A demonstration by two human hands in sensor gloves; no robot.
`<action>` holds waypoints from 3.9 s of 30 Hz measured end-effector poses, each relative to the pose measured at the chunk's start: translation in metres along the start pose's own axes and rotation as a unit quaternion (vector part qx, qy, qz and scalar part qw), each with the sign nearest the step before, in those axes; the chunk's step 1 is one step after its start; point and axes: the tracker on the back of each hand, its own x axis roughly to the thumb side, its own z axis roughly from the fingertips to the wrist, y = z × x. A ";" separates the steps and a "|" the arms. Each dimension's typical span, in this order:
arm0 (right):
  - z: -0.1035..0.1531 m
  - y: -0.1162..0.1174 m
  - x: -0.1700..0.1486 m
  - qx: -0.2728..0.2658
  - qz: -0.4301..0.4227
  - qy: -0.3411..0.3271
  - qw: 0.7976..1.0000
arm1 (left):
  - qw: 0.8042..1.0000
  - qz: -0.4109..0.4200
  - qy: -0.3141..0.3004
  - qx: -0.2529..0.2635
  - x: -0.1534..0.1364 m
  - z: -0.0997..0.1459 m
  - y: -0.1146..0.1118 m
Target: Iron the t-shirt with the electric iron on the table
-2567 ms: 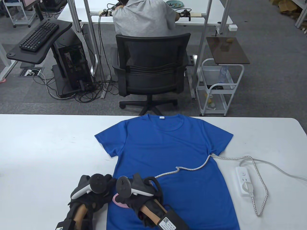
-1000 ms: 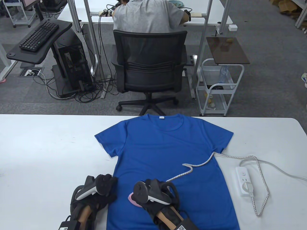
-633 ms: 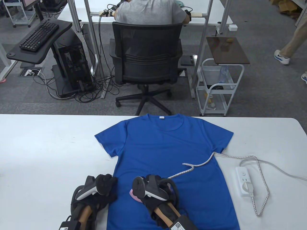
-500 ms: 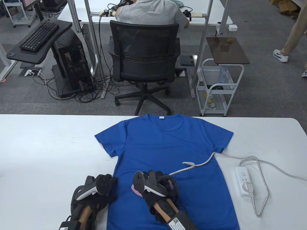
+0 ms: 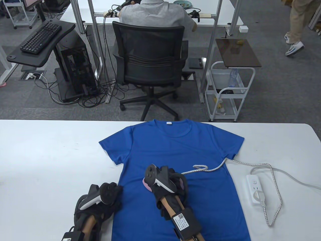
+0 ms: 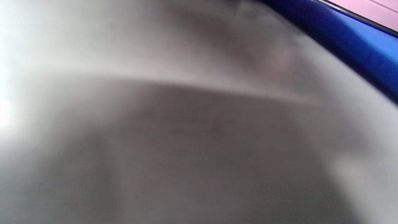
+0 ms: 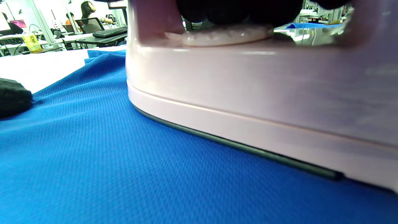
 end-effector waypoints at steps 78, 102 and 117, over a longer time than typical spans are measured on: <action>0.094 0.000 -0.099 0.033 0.008 -0.060 0.998 | 1.000 0.000 0.003 0.000 0.001 0.002 0.003; 0.012 -0.012 -0.134 0.003 -0.008 0.111 0.994 | 1.000 0.000 0.000 0.006 0.002 0.001 0.003; 0.031 -0.010 -0.139 0.014 0.002 0.062 0.998 | 1.000 -0.002 0.002 0.010 0.002 0.001 0.003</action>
